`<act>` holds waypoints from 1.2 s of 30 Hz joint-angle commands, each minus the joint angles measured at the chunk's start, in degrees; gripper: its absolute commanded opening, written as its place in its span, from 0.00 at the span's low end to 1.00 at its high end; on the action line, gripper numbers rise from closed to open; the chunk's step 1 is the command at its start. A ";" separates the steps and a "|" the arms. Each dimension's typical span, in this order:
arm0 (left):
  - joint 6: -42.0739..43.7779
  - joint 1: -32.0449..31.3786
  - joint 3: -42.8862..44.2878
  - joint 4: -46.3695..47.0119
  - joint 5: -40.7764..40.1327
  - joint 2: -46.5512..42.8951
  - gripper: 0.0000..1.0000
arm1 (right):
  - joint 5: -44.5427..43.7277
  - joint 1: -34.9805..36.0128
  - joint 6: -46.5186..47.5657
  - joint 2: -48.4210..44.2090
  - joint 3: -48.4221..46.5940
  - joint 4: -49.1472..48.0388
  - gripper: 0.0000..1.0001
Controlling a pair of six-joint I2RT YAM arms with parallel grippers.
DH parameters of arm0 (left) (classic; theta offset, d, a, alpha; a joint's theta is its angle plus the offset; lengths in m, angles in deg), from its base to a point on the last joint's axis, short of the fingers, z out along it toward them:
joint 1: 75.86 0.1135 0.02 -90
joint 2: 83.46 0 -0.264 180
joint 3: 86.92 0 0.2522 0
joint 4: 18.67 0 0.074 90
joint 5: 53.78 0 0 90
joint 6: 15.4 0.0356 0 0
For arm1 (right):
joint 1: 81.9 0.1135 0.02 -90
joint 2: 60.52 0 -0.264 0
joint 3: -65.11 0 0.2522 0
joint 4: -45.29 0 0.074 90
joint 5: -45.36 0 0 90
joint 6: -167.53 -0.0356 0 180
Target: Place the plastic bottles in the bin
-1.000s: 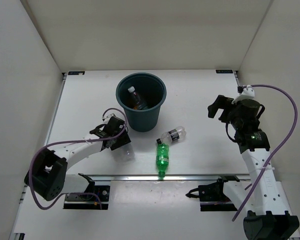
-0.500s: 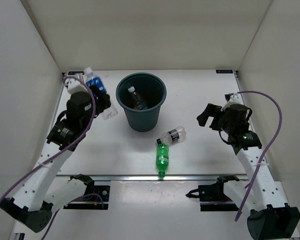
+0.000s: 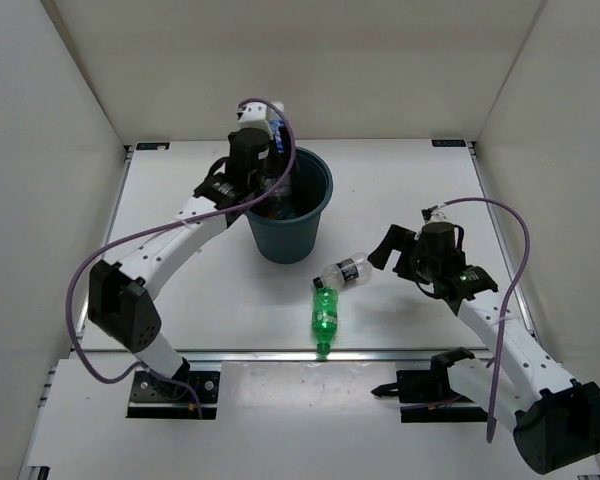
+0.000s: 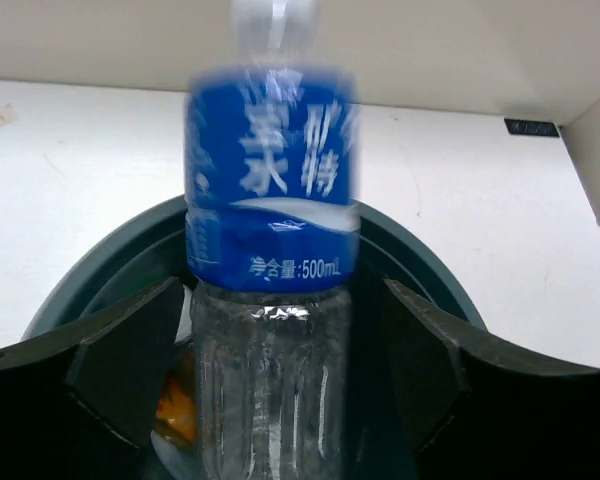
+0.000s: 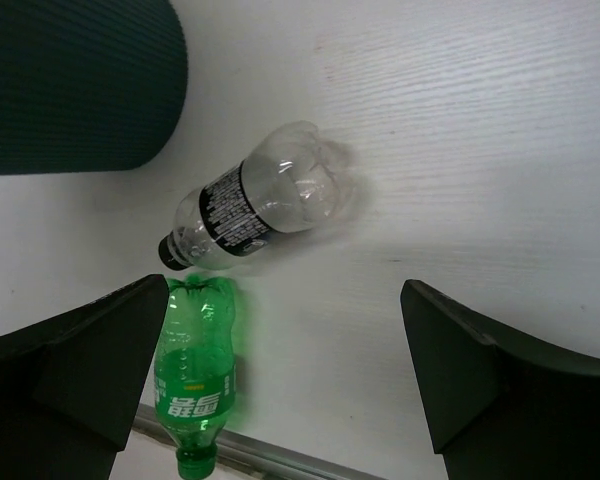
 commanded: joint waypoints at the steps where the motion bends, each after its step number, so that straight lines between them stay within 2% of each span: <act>1: 2.12 -1.94 7.53 1.51 -1.02 0.80 0.92 | -4.18 0.12 -5.39 3.08 -1.30 0.35 0.99; 2: 2.29 -2.38 9.29 0.27 -1.37 1.60 0.98 | -5.59 1.34 -6.26 3.96 -2.18 1.66 0.99; 3: 2.73 -2.82 9.75 0.17 -1.55 1.87 0.99 | -7.52 1.96 -7.05 4.84 -2.71 2.29 0.99; 10: 3.08 -3.53 8.61 -6.67 -1.81 -6.38 0.99 | -8.95 5.83 -14.17 12.14 -5.09 -0.42 1.00; 12: 3.00 -4.49 7.56 -11.16 -5.13 -10.68 0.98 | -9.99 7.24 -14.35 13.64 -6.05 -1.83 0.99; 15: 0.90 -3.18 -0.68 -16.61 -6.02 -20.06 0.99 | -10.61 9.09 -15.23 17.94 -7.72 -2.46 0.99; 18: -3.66 1.29 -15.25 -22.05 -5.06 -30.96 0.98 | -12.10 10.58 -15.85 22.51 -10.35 -3.33 0.99; 21: -6.40 5.51 -25.11 -27.75 -2.70 -39.67 0.99 | -13.33 11.11 -17.08 26.73 -12.47 -2.46 0.99; 25: -10.87 9.38 -33.13 -33.05 3.27 -49.79 0.98 | -11.58 9.62 -20.59 30.95 -11.59 -5.18 0.99; 29: -14.75 11.42 -38.14 -33.05 8.29 -54.20 0.99 | -14.66 11.38 -22.09 35.86 -15.45 -1.67 0.99; 34: -17.30 8.70 -38.94 -32.53 8.39 -54.91 0.99 | -16.06 12.69 -24.72 38.16 -14.76 -2.46 0.88; 36: -17.83 8.17 -39.64 -32.62 8.21 -54.73 0.99 | -15.54 11.99 -25.51 38.51 -14.14 -3.68 0.73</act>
